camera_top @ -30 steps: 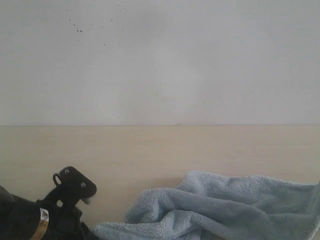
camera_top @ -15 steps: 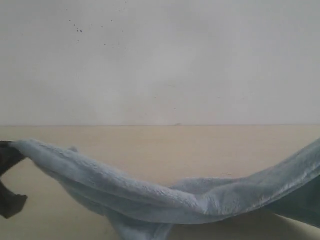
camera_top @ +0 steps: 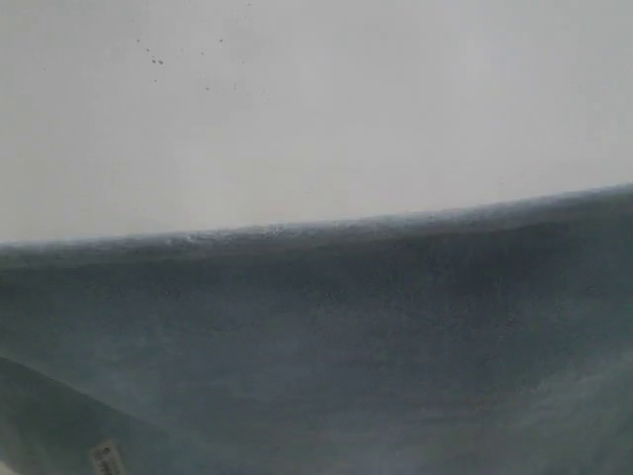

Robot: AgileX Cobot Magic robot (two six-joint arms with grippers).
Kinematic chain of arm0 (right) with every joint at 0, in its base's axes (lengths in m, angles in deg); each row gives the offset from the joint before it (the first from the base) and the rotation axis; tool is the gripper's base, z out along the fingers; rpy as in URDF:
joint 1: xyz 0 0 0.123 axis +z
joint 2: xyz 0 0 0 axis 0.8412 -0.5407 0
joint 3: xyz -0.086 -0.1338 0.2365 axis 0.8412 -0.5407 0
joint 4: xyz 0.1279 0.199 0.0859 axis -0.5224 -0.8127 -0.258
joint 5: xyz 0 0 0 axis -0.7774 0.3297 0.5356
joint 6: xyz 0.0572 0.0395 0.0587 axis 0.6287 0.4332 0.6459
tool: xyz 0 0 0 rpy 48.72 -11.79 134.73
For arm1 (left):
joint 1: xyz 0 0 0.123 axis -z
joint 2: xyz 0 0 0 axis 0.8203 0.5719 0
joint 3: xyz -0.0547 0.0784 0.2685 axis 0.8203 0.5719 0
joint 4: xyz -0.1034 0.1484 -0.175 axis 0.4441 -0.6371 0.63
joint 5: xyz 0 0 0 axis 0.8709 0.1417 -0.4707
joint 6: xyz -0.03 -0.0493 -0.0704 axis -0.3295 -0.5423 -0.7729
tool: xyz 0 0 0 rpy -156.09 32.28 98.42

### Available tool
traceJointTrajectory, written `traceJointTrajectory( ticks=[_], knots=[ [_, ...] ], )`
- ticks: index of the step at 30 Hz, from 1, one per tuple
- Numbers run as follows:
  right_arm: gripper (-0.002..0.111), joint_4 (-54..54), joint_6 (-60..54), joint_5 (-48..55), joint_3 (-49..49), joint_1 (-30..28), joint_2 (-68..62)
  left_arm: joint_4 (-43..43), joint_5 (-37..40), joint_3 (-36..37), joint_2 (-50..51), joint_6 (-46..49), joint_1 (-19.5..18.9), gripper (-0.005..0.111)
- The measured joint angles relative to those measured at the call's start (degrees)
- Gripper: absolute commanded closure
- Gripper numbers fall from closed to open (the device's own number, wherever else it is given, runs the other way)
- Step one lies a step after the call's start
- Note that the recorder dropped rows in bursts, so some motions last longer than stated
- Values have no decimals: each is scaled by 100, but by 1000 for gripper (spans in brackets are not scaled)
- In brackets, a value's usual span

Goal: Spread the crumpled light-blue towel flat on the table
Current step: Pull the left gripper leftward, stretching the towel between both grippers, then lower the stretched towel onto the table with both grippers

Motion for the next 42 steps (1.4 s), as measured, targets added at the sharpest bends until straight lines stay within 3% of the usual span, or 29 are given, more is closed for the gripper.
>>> traceJointTrajectory(
  ticks=[7, 13, 22, 28, 33, 35, 39, 41, 42],
  knots=[
    [108, -14, -229, 399, 0, 415, 595, 832, 1156, -896, -500, 1241, 0, 103],
    [108, -14, -445, 857, 0, 563, 1034, 1184, 1920, -1526, -536, 1723, 0, 103],
    [108, -357, -1165, 1202, -105, 563, 859, 1295, 2214, -1349, -195, 2010, 0, 103],
    [108, -361, -894, 203, -658, 563, -811, 458, 1440, -958, 1577, 1446, 0, 103],
    [108, 494, -100, -694, -682, 563, -2879, -407, 566, -958, 3368, 712, -146, 103],
    [108, 753, 393, -1114, -537, 563, -3772, -618, -91, -981, 4191, 281, -508, 103],
    [107, 862, 858, -1773, 751, 563, -5415, -738, -1291, -1554, 5444, -364, -1567, 101],
    [90, 854, 882, -1802, 1816, 563, -6054, -884, -1769, -2117, 5863, -834, -2029, 85],
    [71, 768, 882, -1802, 2147, 563, -6167, -865, -1865, -2272, 5912, -937, -2116, 59]
  ],
)
